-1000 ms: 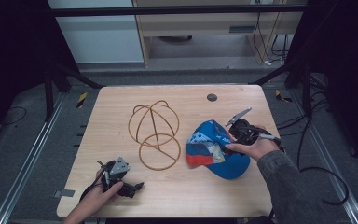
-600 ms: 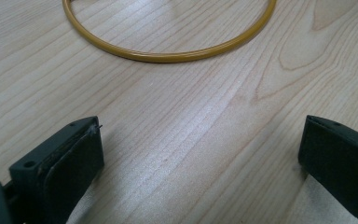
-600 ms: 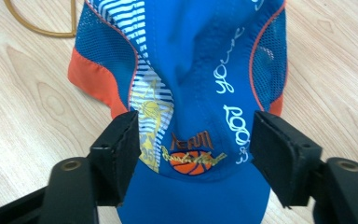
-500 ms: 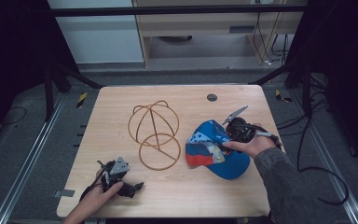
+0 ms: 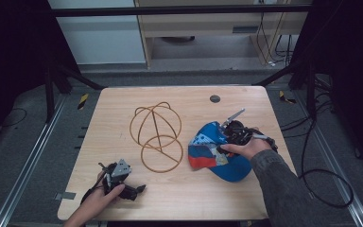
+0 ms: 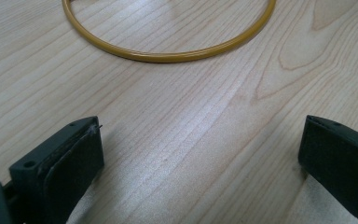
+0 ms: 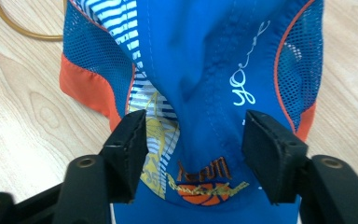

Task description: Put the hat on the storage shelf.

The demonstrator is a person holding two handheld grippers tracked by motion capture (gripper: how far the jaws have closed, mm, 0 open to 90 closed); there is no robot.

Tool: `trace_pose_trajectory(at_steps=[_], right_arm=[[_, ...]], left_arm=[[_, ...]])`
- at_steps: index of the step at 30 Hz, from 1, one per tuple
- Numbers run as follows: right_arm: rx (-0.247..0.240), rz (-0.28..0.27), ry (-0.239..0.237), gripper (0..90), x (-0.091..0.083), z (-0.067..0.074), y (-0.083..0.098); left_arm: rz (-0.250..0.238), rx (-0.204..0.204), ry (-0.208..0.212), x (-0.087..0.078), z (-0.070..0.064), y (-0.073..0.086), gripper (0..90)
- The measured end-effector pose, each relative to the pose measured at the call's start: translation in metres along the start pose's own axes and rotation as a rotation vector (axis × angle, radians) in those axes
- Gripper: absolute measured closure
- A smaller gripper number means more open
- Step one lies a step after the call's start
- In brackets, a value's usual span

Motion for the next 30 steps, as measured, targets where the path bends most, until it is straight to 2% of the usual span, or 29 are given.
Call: trace_pose_trajectory(at_steps=[4,8,12,15,20,30], right_arm=[[-0.009,0.019,-0.011,55.3,0.006,0.001,0.001],[-0.011,0.017,-0.018,75.2,0.007,0.002,0.001],[-0.025,0.011,-0.036,85.6,0.007,0.001,0.001],[-0.029,0.013,-0.038,89.0,0.005,0.001,0.001],[-0.026,-0.004,-0.03,89.9,-0.006,-0.004,0.001],[-0.006,-0.074,-0.018,89.9,-0.043,-0.016,-0.001]], left_arm=[[0.0,0.0,0.0,0.0,0.0,0.0,0.0],[0.0,0.0,0.0,0.0,0.0,0.0,0.0],[0.0,0.0,0.0,0.0,0.0,0.0,0.0],[0.0,0.0,0.0,0.0,0.0,0.0,0.0],[-0.001,-0.001,0.0,0.0,0.0,0.0,0.0],[-0.004,-0.003,0.0,0.0,0.0,0.0,0.0]])
Point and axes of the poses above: each handheld gripper's, and its own axes: x roughly forward along the jaws, y roughly out of its underside, z roughly to its left, the point moved 2 cm from there along x, roughly forward along the jaws, and after that the axes turned 12 degrees about y, right-handed, at the moved point
